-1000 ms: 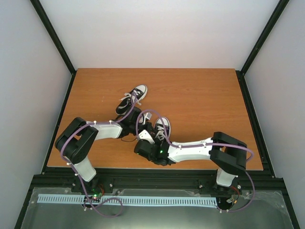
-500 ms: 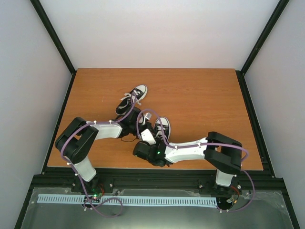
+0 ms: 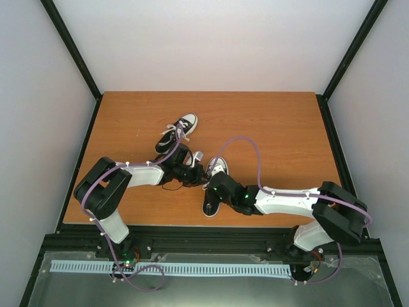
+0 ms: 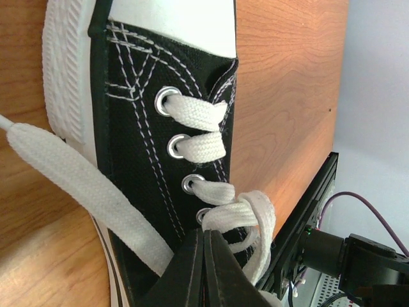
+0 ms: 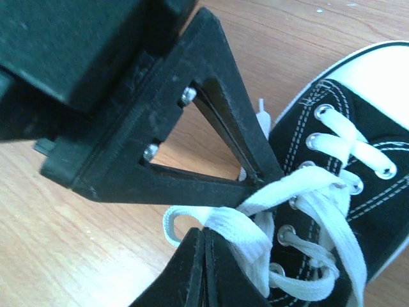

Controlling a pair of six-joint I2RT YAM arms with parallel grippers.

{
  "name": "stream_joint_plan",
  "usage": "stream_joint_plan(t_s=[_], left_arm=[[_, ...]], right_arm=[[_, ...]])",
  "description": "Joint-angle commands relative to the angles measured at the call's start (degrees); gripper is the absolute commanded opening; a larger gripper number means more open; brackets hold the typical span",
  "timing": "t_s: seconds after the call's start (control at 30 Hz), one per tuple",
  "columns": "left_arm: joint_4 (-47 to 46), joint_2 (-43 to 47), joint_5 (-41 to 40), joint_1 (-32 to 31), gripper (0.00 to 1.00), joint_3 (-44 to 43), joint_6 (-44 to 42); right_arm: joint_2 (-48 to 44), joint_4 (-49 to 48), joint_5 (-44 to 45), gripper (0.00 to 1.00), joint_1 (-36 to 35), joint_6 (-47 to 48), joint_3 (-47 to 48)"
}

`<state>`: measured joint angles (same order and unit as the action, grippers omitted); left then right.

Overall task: Tie the shoes
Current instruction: Cross the shoelace with the shoelace.

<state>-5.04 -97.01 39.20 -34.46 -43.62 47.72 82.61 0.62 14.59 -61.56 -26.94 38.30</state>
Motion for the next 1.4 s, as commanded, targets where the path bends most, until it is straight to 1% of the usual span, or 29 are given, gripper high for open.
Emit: stream_joint_plan(t_s=[0.0,0.2,0.4,0.6,0.67,0.7,0.73,0.9,1.0,1.07,1.13,1.3,1.37], left_arm=[[1.18,0.16,0.44,0.53,0.01,-1.08,-1.87],[1.52,0.93,-0.87,0.50,0.01,-0.70,-2.52],[2.07,1.26,-1.38,0.49,0.01,-0.68,-2.99],[2.34,1.14,-1.76,0.49,0.01,-0.59,-3.25],[2.33,0.95,-1.74,0.50,0.01,-0.74,-3.25],[2.37,0.81,-1.65,0.46,0.01,-0.83,-3.21],[2.32,0.75,-1.51,0.45,0.01,-0.90,-3.19],[2.51,0.96,-1.45,0.53,0.01,-1.12,-3.34],[2.62,1.18,-1.44,0.53,0.01,-1.12,-3.43],[2.66,1.17,-1.41,0.50,0.01,-1.20,-3.49],[2.80,1.21,-1.43,0.46,0.01,-1.32,-3.52],[2.85,1.01,-1.37,0.47,0.01,-1.54,-3.50],[2.84,1.03,-1.39,0.52,0.01,-1.56,-3.43]], right_arm=[[-2.79,-7.45,-8.91,0.03,2.34,-1.87,-2.25],[-7.02,-11.27,-11.87,0.03,6.78,-6.31,-6.98],[-9.04,-10.11,-8.08,0.03,8.97,-10.80,-9.90],[-9.50,-8.11,-3.75,0.03,9.41,-16.39,-12.37],[-10.57,-8.15,-3.37,0.04,9.53,-16.87,-13.34],[-11.35,-8.51,-3.73,0.06,9.61,-16.21,-13.87],[-12.19,-8.73,-4.26,0.10,9.62,-15.17,-14.26],[-17.75,-6.57,-7.63,0.38,9.62,-7.40,-14.86],[-21.32,-4.73,-7.73,0.51,9.68,-4.92,-15.00],[-22.26,-3.73,-8.14,0.54,10.18,-4.45,-14.37],[-21.54,-2.87,-9.41,0.55,10.86,-3.92,-12.85],[-14.98,-0.58,-12.47,0.58,10.66,-0.32,-7.23],[-13.01,0.39,-11.98,0.60,9.16,1.64,-5.10]])
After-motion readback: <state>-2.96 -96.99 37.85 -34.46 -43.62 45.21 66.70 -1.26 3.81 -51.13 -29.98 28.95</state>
